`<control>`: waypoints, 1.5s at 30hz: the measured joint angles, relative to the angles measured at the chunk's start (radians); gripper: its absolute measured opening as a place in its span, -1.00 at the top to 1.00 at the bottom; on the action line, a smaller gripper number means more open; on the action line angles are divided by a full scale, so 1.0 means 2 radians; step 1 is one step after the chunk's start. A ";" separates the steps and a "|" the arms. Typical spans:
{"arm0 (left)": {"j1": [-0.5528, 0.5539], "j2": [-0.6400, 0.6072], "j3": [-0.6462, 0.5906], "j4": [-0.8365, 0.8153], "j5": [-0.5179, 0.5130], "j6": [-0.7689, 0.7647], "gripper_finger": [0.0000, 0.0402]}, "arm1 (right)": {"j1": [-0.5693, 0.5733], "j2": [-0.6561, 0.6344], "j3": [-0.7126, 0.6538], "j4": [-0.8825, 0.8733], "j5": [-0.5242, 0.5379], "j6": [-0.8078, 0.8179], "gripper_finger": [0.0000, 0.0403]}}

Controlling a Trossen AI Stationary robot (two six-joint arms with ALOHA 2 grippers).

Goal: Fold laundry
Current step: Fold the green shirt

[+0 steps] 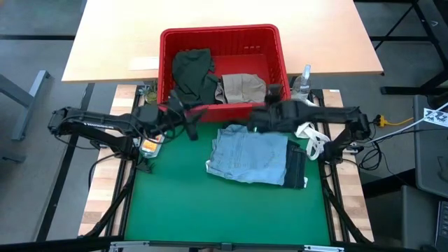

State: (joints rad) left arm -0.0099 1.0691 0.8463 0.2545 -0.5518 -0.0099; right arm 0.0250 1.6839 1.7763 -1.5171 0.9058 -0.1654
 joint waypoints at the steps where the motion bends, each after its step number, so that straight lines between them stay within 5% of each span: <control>1: 0.007 -0.002 0.000 0.005 -0.018 0.015 0.38 | -0.013 -0.005 0.000 0.004 0.000 0.000 0.37; 9: 0.092 -0.002 0.000 0.017 -0.049 0.101 0.38 | -0.068 -0.006 -0.008 0.043 -0.008 -0.044 0.37; 15: 0.176 -0.001 0.000 0.017 -0.040 0.099 0.38 | -0.086 -0.005 -0.012 0.116 -0.092 -0.114 0.37; 25: 0.313 0.048 0.011 0.015 0.152 0.022 0.38 | -0.085 -0.004 -0.012 0.222 -0.172 -0.170 0.37; 31: 0.355 0.124 0.101 -0.030 0.204 0.063 0.38 | -0.085 -0.004 -0.012 0.253 -0.209 -0.170 0.37; 39: 0.400 0.259 0.262 -0.205 0.206 0.160 0.38 | -0.085 -0.004 -0.011 0.265 -0.243 -0.170 0.37; 45: 0.418 0.325 0.300 -0.197 0.186 0.173 0.38 | -0.085 -0.004 -0.011 0.264 -0.263 -0.169 0.37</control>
State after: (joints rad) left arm 0.8256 1.7184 1.4465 -0.1395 -0.1794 0.3367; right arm -0.1444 1.6752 1.7538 -0.9882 0.3804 -0.5034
